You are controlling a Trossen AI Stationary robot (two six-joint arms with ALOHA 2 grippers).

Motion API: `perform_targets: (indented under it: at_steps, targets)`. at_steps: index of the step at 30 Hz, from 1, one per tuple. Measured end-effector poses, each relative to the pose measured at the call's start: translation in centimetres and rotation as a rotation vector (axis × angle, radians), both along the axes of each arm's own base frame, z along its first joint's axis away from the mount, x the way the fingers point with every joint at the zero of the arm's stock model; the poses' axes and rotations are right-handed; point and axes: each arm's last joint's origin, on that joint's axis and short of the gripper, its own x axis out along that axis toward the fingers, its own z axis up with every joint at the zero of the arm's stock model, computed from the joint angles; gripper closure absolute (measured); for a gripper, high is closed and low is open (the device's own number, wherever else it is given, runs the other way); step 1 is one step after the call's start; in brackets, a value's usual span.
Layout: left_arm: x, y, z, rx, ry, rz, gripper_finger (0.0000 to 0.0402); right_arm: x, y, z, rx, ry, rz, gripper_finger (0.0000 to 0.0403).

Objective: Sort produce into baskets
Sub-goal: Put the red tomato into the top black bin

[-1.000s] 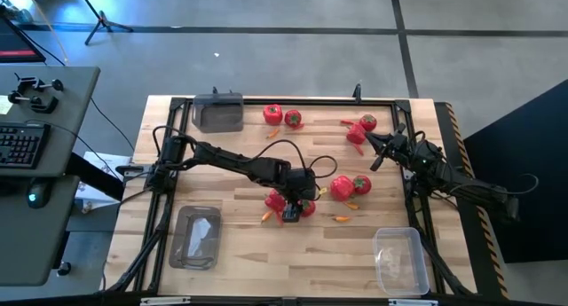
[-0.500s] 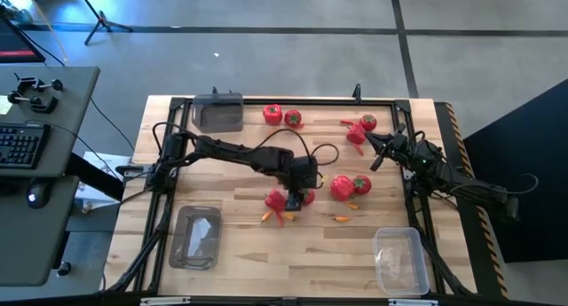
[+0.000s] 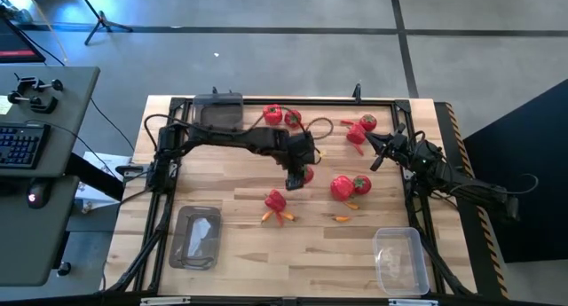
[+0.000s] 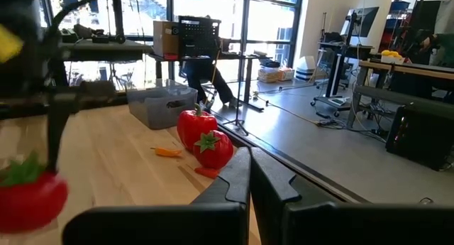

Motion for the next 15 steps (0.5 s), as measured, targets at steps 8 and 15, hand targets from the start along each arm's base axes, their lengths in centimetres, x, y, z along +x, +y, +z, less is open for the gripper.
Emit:
perform_targets:
  at_steps: [8, 15]
  targets:
    - [-0.8, 1.7, 0.4, 0.007, 0.037, 0.024, 0.0235, 0.0, 0.0, -0.1, 0.003, 0.006, 0.0, 0.0403]
    - [-1.7, 3.1, 0.3, 0.029, 0.104, 0.024, 0.0235, 0.0, 0.0, -0.1, 0.003, 0.007, 0.0, 0.0403]
